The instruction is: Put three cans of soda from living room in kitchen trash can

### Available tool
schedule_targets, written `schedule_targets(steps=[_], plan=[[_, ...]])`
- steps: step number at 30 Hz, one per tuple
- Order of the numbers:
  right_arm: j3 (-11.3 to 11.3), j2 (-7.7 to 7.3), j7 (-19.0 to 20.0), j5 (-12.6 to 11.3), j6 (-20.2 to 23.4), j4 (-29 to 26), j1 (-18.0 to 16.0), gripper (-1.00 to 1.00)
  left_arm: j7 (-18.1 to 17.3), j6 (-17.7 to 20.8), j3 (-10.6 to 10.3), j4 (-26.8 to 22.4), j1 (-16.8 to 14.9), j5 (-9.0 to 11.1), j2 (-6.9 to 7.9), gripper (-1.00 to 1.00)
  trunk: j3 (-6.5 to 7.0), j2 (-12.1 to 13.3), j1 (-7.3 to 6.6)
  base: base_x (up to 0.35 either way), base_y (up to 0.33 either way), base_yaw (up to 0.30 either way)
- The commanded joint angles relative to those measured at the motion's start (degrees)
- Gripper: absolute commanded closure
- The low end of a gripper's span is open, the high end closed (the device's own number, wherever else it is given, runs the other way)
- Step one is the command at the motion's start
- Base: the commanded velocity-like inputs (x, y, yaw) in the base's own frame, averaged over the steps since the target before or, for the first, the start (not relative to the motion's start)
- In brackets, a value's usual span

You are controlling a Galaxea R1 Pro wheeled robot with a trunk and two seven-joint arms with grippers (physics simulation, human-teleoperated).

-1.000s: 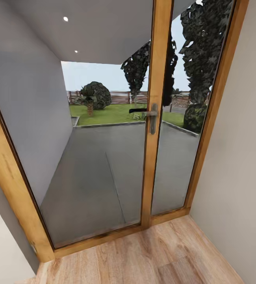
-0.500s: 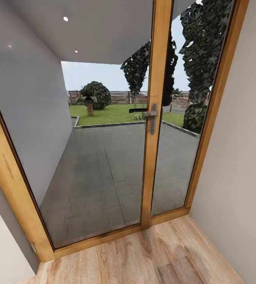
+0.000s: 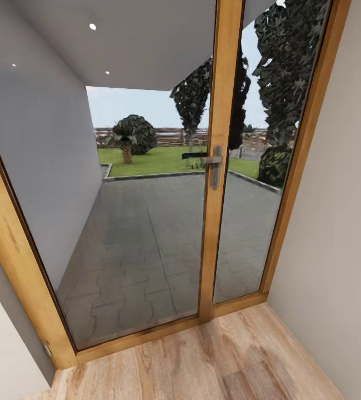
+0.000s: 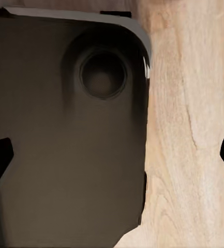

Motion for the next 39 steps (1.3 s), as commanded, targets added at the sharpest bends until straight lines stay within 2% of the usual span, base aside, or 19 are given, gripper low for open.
schedule_targets(steps=[1, 5, 6, 8, 10, 11, 12, 15, 16, 18, 20, 25, 27, 28, 31, 33, 35, 36, 39], plan=[[0.0, -0.33, 0.0, 0.0, -0.3, -0.3, 0.0, -1.0, 0.0, -0.3, 0.0, -0.3, 0.0, 0.0, -0.03, -1.0, 0.0, 0.0, 0.0, 0.0, 0.0, 0.0], [0.0, -1.62, 0.0, 0.0, -1.6, -1.6, 0.0, -1.0, -0.1, -1.1, -0.2, -1.6, -0.1, 0.0, 0.0, -1.0, 0.0, 0.0, 0.0, 0.0, 0.0, 0.0], [0.1, -2.16, 0.0, 0.0, -10.3, -17.9, -0.1, -1.0, -0.1, -1.0, -0.3, -20.2, -0.1, -0.1, 0.05, -1.0, 0.0, 0.0, 0.0, 0.0, 0.0, 0.0], [0.1, -2.24, 0.1, 0.0, -10.6, -23.5, -0.1, -1.0, -0.1, -0.9, -0.4, -24.5, -0.1, -0.1, 0.12, -1.0, 0.0, 0.0, 0.0, 0.0, 0.0, 0.0], [0.1, -2.37, 2.0, 0.0, -10.8, -29.5, 0.0, -1.0, 0.0, -0.7, -0.5, -34.3, 0.0, -0.1, 0.18, -1.0, 0.0, 0.0, 0.0, 0.0, 0.0, 0.0], [0.1, -2.5, 3.3, 0.0, -10.8, -31.6, 0.0, -1.0, 0.1, -0.7, -0.5, -37.0, 0.0, -0.2, 0.19, -1.0, 0.0, 0.0, 0.0, 0.0, 0.0, 0.0], [0.1, -2.5, 3.3, 0.0, -10.8, -31.6, 0.0, -1.0, 0.1, -0.7, -0.5, -37.0, 0.0, -0.2, 0.19, -1.0, 0.0, 0.0, 0.0, 0.0, 0.0, 0.0], [0.0, -3.49, 7.9, 0.0, -10.8, -38.0, 0.2, -1.0, 0.2, -0.6, -0.6, -45.0, 0.2, -0.3, 0.16, -1.0, 0.0, 0.0, 0.0, 0.0, 0.0, 0.0], [-0.3, -4.46, 12.2, 0.0, -10.7, -44.2, 0.4, -1.0, 0.2, -0.6, -0.7, -52.3, 0.5, -0.4, 0.17, -1.0, 0.0, 0.0, 0.0, 0.0, 0.0, 0.0], [-0.4, -4.83, 13.9, -0.1, -10.6, -47.9, 0.4, -1.0, 0.2, -0.5, -0.7, -56.6, 0.7, -0.4, 0.24, -1.0, 0.0, 0.0, 0.0, 0.0, 0.0, 0.0], [-0.7, -5.33, 15.9, -0.2, -10.4, -55.9, 0.6, -1.0, 0.1, -0.7, -0.8, -65.1, 0.9, -0.5, 0.39, -1.0, 0.0, 0.0, 0.0, 0.0, 0.0, 0.0], [-2.5, -5.57, 16.7, -0.2, -10.3, -63.9, 0.7, -1.0, 0.0, -1.0, -0.6, -71.2, 1.2, -0.4, 0.47, -1.0, 0.0, 0.0, 0.0, 0.0, 0.0, 0.0], [-4.5, -5.6, 17.1, -0.2, -10.2, -66.2, 0.7, -1.0, -0.1, -1.2, -0.5, -72.8, 1.3, -0.4, 0.51, -1.0, 0.0, 0.0, 0.0, 0.0, 0.0, 0.0], [-7.5, -5.65, 18.0, -0.3, -10.2, -68.8, 0.8, -1.0, -0.2, -1.3, -0.4, -74.9, 1.4, -0.4, 0.69, -1.0, 0.0, 0.0, 0.0, 0.0, 0.0, 0.0], [-10.0, -5.7, 20.8, -0.3, -10.4, -70.3, 1.4, -1.0, -0.3, -1.8, -0.3, -76.2, 2.5, -0.4, 1.1, -1.0, 0.0, 0.0, 0.0, 0.0, 0.0, 0.0], [-15.8, -5.65, 26.5, -0.6, -11.3, -72.1, 3.4, -1.0, -0.3, -4.9, -0.3, -77.2, 6.3, -0.3, 2.09, -1.0, 0.0, 0.0, 0.0, 0.0, 0.0, 0.0], [-19.5, -5.5, 29.5, -0.7, -12.3, -73.1, 4.2, -1.0, -0.3, -6.9, -0.3, -77.2, 7.8, -0.3, 2.58, -1.0, 0.0, 0.0, 0.0, 0.0, 0.0, 0.0], [-27.0, -4.89, 36.2, -0.9, -14.9, -73.9, 5.2, -1.0, -0.2, -9.6, -0.3, -76.1, 9.4, -0.5, 3.16, -1.0, 0.0, 0.0, 0.0, 0.0, 0.0, 0.0], [-31.4, -3.87, 39.9, -0.8, -18.2, -71.9, 5.6, -1.0, -0.1, -10.8, -0.4, -73.4, 9.9, -0.6, 3.36, -1.0, 0.0, 0.0, 0.0, 0.0, 0.0, 0.0]])
